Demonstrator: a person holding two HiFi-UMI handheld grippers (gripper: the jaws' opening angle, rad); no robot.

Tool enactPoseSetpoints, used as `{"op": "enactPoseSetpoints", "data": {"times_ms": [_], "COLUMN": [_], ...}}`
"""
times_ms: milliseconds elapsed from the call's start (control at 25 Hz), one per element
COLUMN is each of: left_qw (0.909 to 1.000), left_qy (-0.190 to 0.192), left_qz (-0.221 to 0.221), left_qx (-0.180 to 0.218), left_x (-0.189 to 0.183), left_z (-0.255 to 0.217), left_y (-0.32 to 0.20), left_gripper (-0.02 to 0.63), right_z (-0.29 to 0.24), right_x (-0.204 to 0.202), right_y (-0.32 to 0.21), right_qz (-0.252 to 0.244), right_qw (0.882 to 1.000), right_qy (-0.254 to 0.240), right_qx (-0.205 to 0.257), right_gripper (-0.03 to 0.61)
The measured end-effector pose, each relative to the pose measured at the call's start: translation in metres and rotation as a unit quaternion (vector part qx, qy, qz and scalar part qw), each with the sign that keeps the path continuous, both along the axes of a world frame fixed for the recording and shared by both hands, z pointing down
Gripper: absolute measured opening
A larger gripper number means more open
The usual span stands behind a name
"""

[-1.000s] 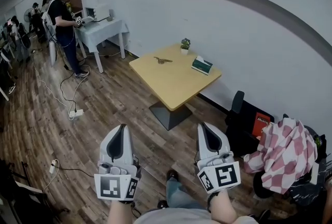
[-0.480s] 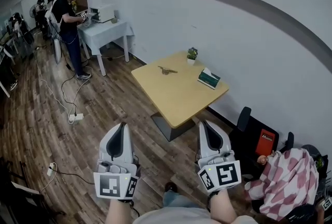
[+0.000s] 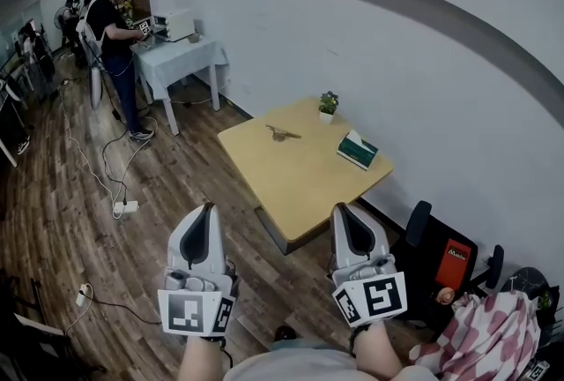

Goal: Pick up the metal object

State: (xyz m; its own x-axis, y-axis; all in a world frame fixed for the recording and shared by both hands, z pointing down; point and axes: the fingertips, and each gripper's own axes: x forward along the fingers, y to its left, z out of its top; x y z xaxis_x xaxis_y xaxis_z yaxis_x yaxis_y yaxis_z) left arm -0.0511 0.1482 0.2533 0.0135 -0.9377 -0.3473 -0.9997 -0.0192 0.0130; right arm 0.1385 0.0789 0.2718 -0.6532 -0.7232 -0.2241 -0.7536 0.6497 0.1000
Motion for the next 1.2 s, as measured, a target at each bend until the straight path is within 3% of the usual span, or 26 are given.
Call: {"op": "enactPoseSetpoints", "data": {"times_ms": [280, 640, 1200], "left_qw": [1.0000, 0.9999, 0.9999], "left_qy": [-0.001, -0.004, -0.002], "left_qz": [-0.007, -0.012, 0.014], "left_qx": [0.004, -0.004, 0.001], "left_x": [0.008, -0.006, -0.077], "left_z": [-0.003, 0.005, -0.003], "left_y": [-0.037, -0.075, -0.177], "left_gripper": [0.006, 0.006, 0.006], "right_z": [0.005, 0.018, 0.005], "right_x": [0.004, -0.011, -0.079], "right_y": [-0.040, -0.080, -0.175], "right_qz": [-0.010, -0.015, 0.008], "right_qw": [1.000, 1.000, 1.000], "right_qy": [-0.004, -0.007, -0.005], "right_qx": [-0.007, -0.021, -0.008], "right_gripper": [0.002, 0.002, 0.002]}}
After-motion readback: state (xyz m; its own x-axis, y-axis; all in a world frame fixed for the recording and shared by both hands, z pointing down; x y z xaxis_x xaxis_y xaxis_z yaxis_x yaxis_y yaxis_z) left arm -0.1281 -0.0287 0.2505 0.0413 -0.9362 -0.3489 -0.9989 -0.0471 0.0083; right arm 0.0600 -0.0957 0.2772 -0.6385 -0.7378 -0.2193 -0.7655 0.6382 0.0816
